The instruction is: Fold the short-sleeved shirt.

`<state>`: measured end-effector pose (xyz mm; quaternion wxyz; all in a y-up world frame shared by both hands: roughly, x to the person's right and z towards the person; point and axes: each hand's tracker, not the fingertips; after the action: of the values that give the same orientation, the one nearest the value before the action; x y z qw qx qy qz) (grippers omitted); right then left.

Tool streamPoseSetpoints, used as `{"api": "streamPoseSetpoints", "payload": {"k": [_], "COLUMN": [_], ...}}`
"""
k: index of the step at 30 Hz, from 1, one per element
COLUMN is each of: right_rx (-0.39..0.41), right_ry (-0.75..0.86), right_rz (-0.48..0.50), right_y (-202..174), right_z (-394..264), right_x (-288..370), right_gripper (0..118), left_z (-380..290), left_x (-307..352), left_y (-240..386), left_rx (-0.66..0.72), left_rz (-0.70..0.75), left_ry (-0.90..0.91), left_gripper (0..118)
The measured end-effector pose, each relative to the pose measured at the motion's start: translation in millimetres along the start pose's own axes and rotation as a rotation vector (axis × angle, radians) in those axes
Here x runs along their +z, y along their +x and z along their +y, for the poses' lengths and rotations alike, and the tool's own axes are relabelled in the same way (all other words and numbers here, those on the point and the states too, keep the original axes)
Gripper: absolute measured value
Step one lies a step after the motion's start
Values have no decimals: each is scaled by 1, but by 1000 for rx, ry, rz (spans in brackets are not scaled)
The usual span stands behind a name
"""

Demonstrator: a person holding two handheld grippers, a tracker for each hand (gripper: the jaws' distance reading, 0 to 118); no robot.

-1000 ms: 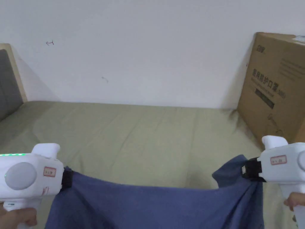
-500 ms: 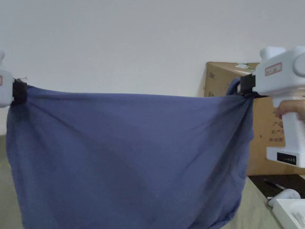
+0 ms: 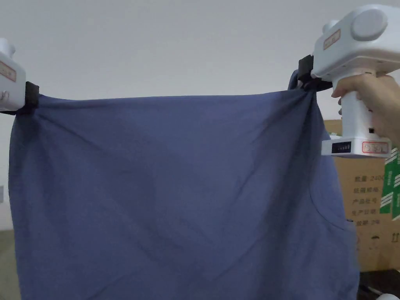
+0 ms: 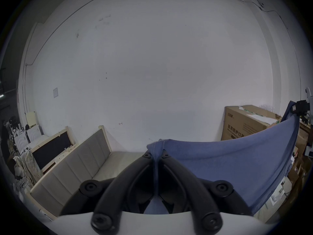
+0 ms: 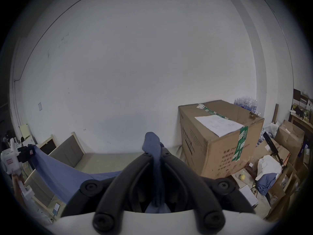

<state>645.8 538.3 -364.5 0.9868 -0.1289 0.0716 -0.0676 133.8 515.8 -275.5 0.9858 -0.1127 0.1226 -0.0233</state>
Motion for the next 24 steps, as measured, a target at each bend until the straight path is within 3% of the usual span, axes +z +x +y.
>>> {"api": "streamPoseSetpoints", "payload": {"k": [11,17,21,24], "right_rx": [23,27,5,52], "right_ry": [-1,12,23,-12], "right_rz": [10,-4,37,36], "right_y": [-2,-3,-2,-7], "right_z": [36,44,34,15], "right_x": [-83,-105,-117,-136], "right_gripper": [4,4,4,4], "left_z": [36,53,39,18], "left_x": [-74,-110,-129,-150], "left_y": [13,15,19,20], "left_rx": [57,20,20,15], "left_rz": [58,74,85,97], "left_ry": [47,74,72,49], "left_gripper": [2,2,2,2]}}
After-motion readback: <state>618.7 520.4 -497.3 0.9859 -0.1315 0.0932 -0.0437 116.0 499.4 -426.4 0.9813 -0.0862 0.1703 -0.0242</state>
